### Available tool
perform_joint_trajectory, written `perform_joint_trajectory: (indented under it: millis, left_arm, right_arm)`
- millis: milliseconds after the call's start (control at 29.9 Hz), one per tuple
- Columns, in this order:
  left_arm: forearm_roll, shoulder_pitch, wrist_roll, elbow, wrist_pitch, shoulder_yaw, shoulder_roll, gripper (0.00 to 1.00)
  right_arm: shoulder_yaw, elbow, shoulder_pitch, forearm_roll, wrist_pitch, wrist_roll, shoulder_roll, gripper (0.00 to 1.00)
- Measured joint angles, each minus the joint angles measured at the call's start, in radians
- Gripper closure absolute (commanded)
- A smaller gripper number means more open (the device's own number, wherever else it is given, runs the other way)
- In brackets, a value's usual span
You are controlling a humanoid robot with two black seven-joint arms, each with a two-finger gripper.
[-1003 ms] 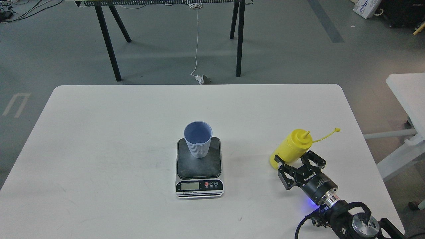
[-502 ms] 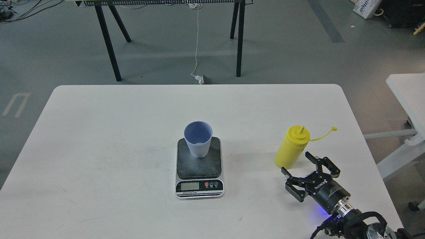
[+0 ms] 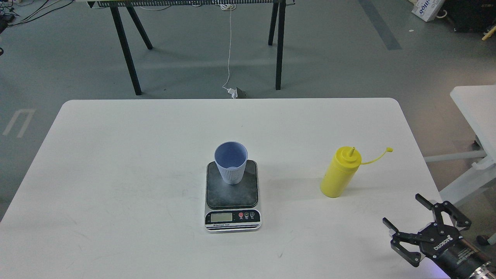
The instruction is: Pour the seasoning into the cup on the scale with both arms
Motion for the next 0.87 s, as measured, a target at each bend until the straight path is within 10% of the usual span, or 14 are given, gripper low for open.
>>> perform_joint_trajectory:
  millis: [401, 869]
  left_arm:
    - [-0.005, 0.054, 0.000, 0.009, 0.000, -0.001, -0.160, 0.01]
    - [-0.013, 0.044, 0.000, 0.194, 0.000, -0.057, -0.450, 0.01]
  right_arm:
    - [-0.266, -0.468, 0.700, -0.007, 0.000, 0.000, -0.090, 0.01]
    - [-0.376, -0.686, 0.900, -0.011, 0.000, 0.002, 0.042, 0.01]
